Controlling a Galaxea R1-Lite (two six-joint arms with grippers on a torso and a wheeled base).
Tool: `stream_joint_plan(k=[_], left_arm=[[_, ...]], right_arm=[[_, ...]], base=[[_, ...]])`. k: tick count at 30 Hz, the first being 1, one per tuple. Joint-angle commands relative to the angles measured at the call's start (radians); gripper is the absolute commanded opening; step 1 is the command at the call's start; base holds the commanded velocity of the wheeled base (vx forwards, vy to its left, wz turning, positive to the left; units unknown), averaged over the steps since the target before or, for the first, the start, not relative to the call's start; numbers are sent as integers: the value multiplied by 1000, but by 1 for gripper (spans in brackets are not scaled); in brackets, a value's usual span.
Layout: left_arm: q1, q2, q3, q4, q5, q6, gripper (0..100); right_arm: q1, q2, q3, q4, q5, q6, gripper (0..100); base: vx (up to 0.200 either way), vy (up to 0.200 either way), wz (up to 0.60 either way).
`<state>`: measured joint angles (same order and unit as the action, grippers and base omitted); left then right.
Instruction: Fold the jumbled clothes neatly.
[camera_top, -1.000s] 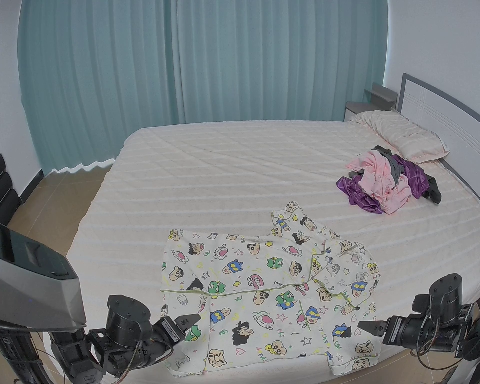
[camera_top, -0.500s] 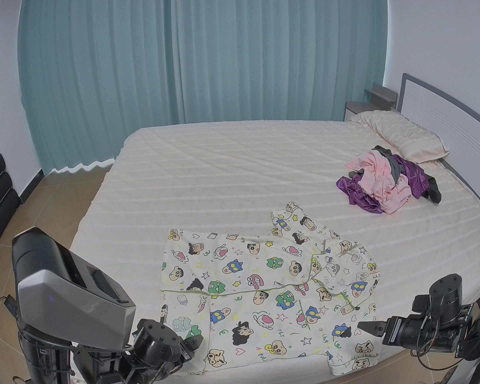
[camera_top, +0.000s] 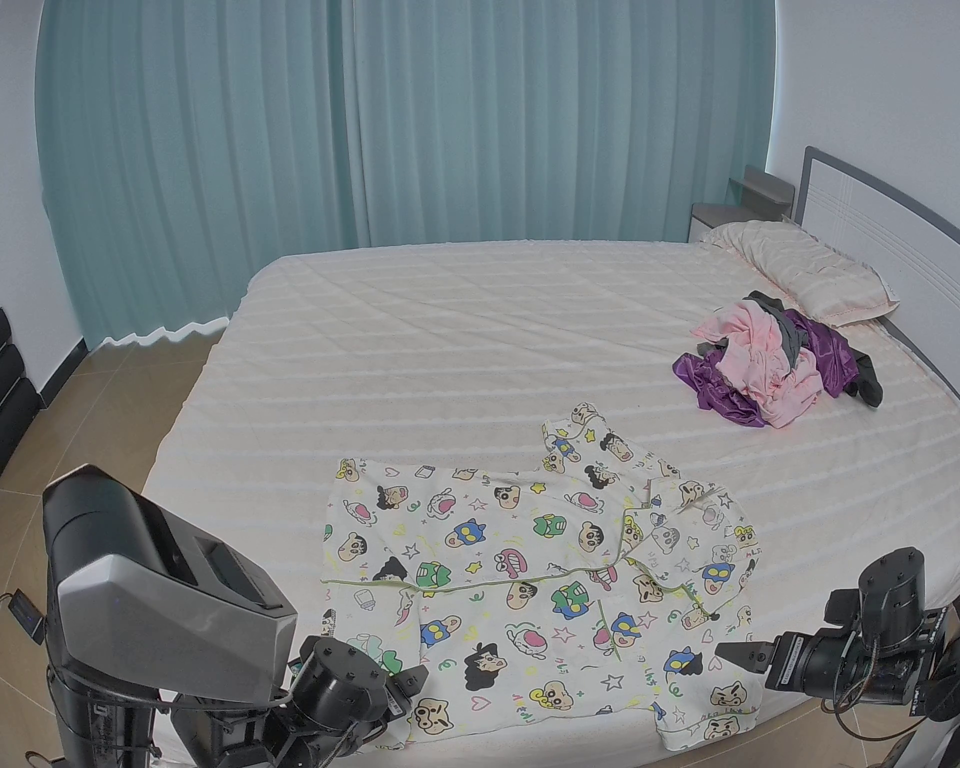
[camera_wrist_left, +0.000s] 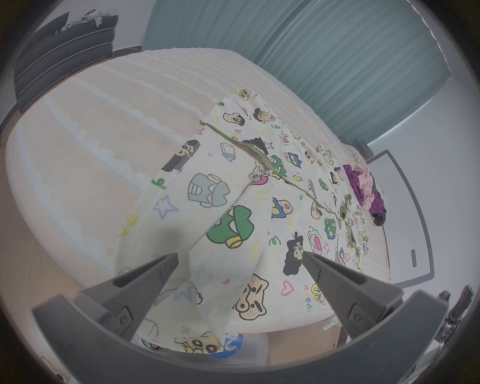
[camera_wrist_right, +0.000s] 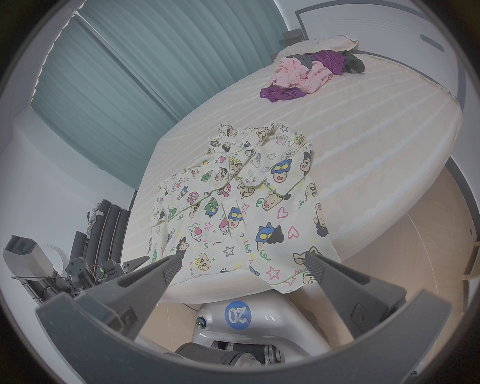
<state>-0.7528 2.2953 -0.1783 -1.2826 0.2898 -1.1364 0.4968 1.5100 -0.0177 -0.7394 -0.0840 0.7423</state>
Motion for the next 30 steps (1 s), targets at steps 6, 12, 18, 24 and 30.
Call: stream_joint_plan(k=[6,12,18,24,30], left_arm=[[-25,3,-23,42,-3,44,100],[-26,3,-59,72,-3,44,100],[-26,0,-66,98,2,43,0],[-5,-2,-41,97,6,27,0],[35,-23,-27,95,60,12,0]], right_arm=[[0,-1,18,-2,0,0,100],[0,1,18,0,-2,0,100],[-1,-1,18,0,-2,2,100],[-1,-1,18,0,-2,0,100],[0,-1,18,0,-3,0,100]], base=[[0,0,0],[0,0,0],[0,0,0],[0,0,0],[0,0,0]])
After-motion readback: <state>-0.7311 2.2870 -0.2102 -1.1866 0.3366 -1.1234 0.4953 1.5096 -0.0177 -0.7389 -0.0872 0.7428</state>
